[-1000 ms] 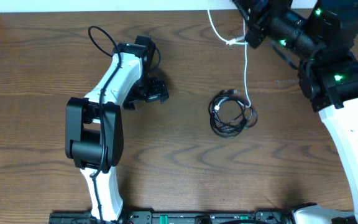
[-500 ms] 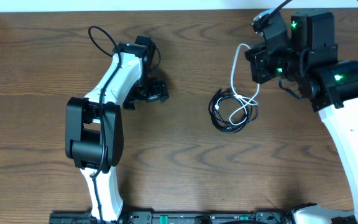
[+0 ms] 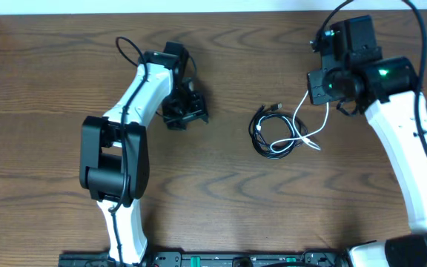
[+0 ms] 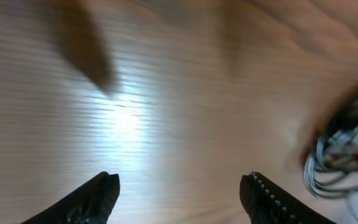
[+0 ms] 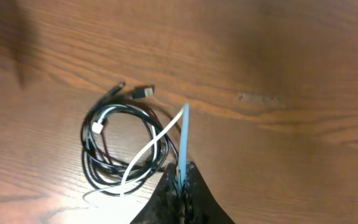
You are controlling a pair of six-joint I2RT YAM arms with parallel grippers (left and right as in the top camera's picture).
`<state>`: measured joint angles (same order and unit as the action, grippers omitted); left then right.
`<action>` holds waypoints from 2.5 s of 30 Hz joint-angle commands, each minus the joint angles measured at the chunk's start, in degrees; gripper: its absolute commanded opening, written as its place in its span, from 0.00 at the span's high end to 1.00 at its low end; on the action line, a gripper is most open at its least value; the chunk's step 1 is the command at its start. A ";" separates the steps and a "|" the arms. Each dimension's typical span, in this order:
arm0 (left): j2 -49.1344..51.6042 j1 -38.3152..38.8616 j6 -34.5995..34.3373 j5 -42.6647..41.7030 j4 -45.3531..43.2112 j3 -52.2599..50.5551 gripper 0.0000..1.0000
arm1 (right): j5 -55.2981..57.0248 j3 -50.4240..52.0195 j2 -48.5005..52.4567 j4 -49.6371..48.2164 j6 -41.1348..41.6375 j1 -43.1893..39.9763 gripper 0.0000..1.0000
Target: Untangle cables
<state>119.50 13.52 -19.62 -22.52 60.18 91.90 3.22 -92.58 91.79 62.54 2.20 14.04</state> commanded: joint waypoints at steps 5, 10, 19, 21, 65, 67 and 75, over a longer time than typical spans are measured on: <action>0.61 7.04 -1.68 -4.00 -2.38 0.20 0.31 | 6.95 -0.37 4.11 2.05 2.08 -0.55 0.99; 0.63 12.46 -5.35 -3.67 -8.15 -0.02 0.37 | 8.57 -0.37 4.87 2.45 2.56 -3.54 0.99; 0.63 20.72 -12.02 3.98 -14.56 -2.16 0.46 | 3.91 -0.37 4.87 1.49 2.47 -6.51 0.99; 0.63 22.27 -12.04 4.46 -15.74 -2.16 0.51 | 3.67 -0.37 4.87 1.27 2.47 -6.56 0.99; 2.64 26.53 -12.74 20.24 -18.75 -6.38 0.92 | -2.84 -0.37 4.87 1.49 -2.27 -6.51 0.99; 1.88 24.94 -11.06 20.24 -17.07 -6.38 0.93 | -6.84 -0.37 4.87 1.31 -4.87 -6.49 0.99; -0.02 16.15 -8.17 19.54 -11.96 -6.38 0.93 | -26.95 -0.35 4.87 1.51 -17.86 -6.47 0.99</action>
<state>120.97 32.84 -30.50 -3.92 46.89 86.11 -11.51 -92.58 96.73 63.88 -7.84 7.73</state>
